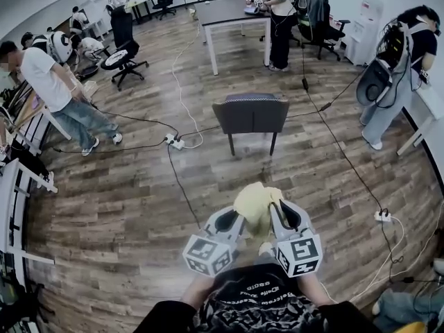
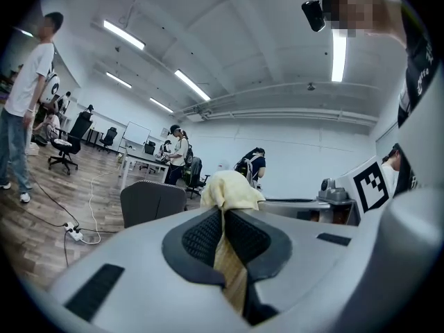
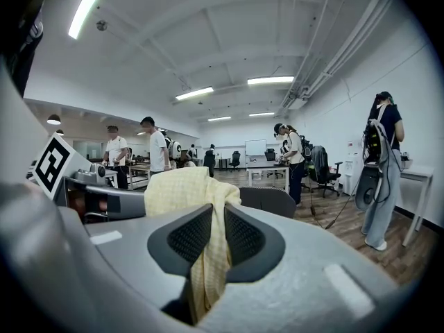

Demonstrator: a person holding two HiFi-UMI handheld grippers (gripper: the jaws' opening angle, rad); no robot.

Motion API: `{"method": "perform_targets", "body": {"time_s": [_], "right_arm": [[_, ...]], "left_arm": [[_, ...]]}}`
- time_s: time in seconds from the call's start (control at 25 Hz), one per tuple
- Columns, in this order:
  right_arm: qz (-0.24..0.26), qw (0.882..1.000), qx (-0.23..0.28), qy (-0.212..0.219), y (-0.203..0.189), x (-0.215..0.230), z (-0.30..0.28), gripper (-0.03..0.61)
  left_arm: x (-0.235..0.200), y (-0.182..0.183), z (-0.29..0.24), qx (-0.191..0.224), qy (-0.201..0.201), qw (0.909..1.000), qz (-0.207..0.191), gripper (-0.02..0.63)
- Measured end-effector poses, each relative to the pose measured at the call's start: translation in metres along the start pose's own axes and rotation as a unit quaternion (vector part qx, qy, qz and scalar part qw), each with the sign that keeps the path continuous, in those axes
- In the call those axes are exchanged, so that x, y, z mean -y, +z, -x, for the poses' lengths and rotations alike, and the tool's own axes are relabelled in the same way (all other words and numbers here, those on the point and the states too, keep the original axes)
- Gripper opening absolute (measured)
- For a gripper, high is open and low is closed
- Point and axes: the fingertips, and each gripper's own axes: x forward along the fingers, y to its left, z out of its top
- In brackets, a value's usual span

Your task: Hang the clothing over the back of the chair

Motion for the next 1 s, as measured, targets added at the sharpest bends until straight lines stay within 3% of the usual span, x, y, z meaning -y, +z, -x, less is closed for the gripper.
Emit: {"method": "perform_targets", "body": {"time_s": [0.68, 1.0], "right_arm": [[0.006, 0.999, -0.007, 0.042, 0.01, 0.093, -0.045, 0.057], [0.01, 0.999, -0.006, 0.038, 0.009, 0.13, -0.056, 0.057]], "left_arm": [[-0.004, 0.009, -0.101, 0.004, 0.044, 0.999, 0.011, 0.021], [-0.001, 0.005, -0.138, -0.005, 0.042, 0.9991, 0.009, 0.021]]}}
